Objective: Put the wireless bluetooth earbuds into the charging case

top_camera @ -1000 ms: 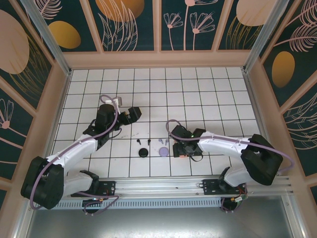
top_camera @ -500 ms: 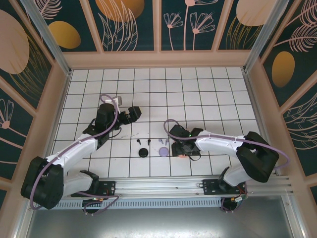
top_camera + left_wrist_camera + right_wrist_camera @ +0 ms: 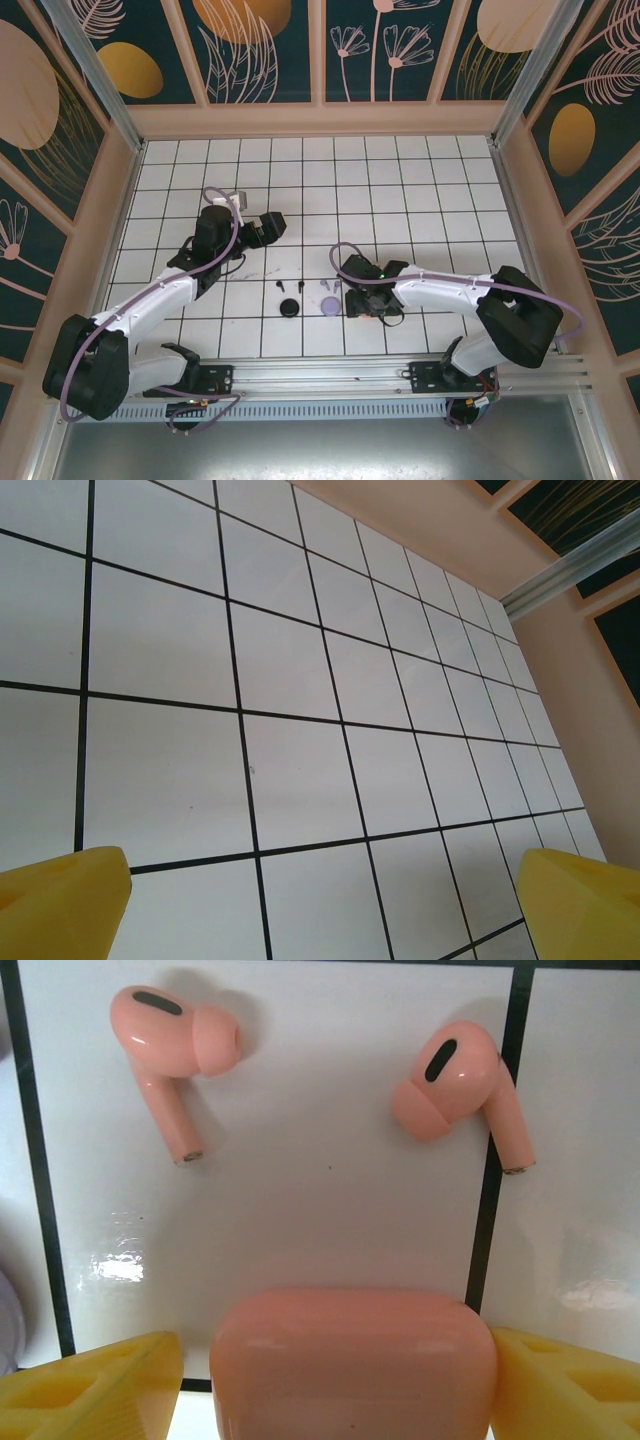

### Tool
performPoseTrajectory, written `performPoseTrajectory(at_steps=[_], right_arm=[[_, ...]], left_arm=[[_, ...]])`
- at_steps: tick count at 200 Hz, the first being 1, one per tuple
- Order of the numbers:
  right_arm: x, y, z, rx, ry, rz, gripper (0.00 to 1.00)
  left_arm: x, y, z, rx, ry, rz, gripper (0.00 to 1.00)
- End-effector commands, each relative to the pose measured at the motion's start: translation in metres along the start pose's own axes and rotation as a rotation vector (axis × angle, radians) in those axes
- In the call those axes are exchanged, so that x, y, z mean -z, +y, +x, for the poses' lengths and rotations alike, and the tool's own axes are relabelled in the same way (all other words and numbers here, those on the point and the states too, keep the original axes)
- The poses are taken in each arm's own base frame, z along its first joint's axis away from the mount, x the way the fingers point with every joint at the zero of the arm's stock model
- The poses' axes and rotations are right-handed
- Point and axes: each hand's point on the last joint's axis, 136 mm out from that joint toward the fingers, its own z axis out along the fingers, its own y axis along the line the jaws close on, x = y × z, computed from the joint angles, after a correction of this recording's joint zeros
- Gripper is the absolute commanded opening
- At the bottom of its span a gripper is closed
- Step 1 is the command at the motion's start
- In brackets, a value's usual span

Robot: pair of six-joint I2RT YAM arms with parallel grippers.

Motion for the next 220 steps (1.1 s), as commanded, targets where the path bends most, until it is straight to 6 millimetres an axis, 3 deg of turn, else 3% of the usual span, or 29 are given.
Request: performPoseTrajectory(at_steps=[1, 39, 88, 109, 130, 164, 190, 220], right_arm=[[-0.003, -0.008, 0.01, -0.016, 0.023, 0.039, 0.77], [-0.005, -0.011, 0.01, -0.02, 0.022, 0.058, 0.74], [-0.004, -0.01, 0.01, -0.032, 0.021, 0.049, 0.54], [0.005, -0.007, 0.005, -0.044, 0.001, 0.028, 0.46], [0.026, 0.0, -0.007, -0.068, -0.053, -0.014, 0.45], [0.082, 0.022, -0.054, -0.127, -0.193, -0.164, 0.45], [0.119, 0.028, -0.111, -0.221, -0.299, -0.296, 0.45], [0.146, 0.024, -0.179, -0.386, -0.392, -0.434, 0.46]], left_arm=[[0.0, -0.005, -0.007, -0.022, -0.014, -0.002, 0.99], [0.0, -0.004, -0.007, -0.023, -0.013, -0.004, 0.98], [0.003, -0.009, -0.011, 0.041, -0.024, 0.004, 0.99], [0.006, -0.013, -0.014, 0.121, -0.03, 0.022, 0.99], [0.01, -0.019, -0.016, 0.176, -0.044, 0.055, 0.99], [0.014, -0.03, -0.032, 0.17, -0.126, 0.118, 0.99], [0.015, -0.045, -0.04, 0.094, -0.17, 0.202, 0.99], [0.013, -0.061, -0.04, 0.016, -0.186, 0.314, 0.99]])
